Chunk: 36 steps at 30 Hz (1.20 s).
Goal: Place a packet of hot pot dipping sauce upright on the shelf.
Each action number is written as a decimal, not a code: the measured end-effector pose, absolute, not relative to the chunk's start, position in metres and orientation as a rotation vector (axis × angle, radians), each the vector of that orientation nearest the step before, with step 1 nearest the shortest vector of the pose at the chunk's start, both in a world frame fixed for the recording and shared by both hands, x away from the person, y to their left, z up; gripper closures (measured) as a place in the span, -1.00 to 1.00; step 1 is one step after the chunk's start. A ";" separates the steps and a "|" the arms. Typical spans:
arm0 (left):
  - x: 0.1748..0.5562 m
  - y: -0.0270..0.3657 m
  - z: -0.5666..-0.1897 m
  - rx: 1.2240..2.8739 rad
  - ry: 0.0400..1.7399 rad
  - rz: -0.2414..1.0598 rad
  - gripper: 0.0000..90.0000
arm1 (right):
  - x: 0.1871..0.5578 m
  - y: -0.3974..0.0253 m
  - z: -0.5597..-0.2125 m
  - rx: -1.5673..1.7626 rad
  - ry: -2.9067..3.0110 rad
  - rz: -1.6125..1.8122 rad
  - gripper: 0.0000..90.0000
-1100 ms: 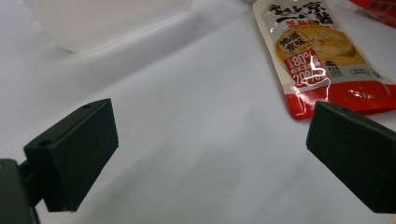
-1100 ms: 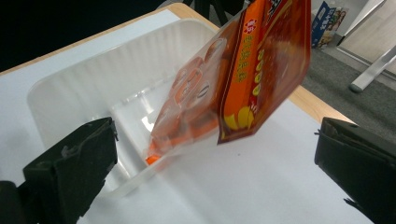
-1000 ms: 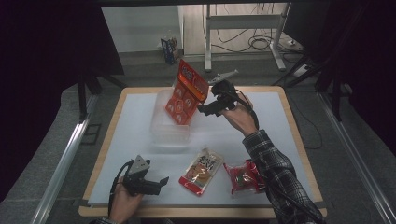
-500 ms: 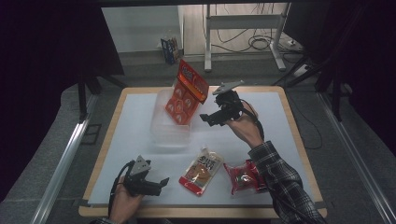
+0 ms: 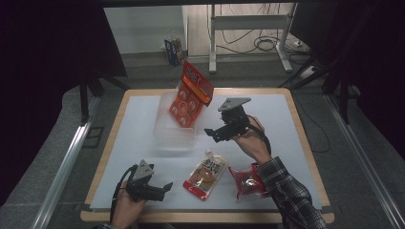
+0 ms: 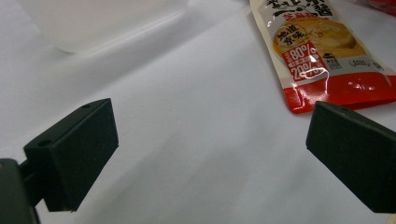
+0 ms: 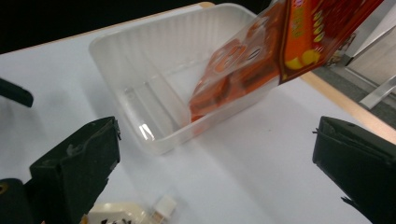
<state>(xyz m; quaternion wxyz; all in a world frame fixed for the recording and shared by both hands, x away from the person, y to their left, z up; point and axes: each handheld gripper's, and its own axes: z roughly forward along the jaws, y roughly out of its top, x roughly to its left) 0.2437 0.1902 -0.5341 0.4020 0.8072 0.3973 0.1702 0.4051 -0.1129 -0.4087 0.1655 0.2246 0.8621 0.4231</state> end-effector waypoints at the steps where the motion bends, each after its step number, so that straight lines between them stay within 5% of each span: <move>1: 0.244 0.190 -0.534 2.040 1.004 0.431 -0.95 | 0.404 -0.114 -0.410 0.639 2.457 1.206 -0.99; 36: 0.243 0.188 -0.535 2.076 0.998 0.437 -0.95 | 0.361 -0.179 -0.447 0.777 2.461 1.214 -1.00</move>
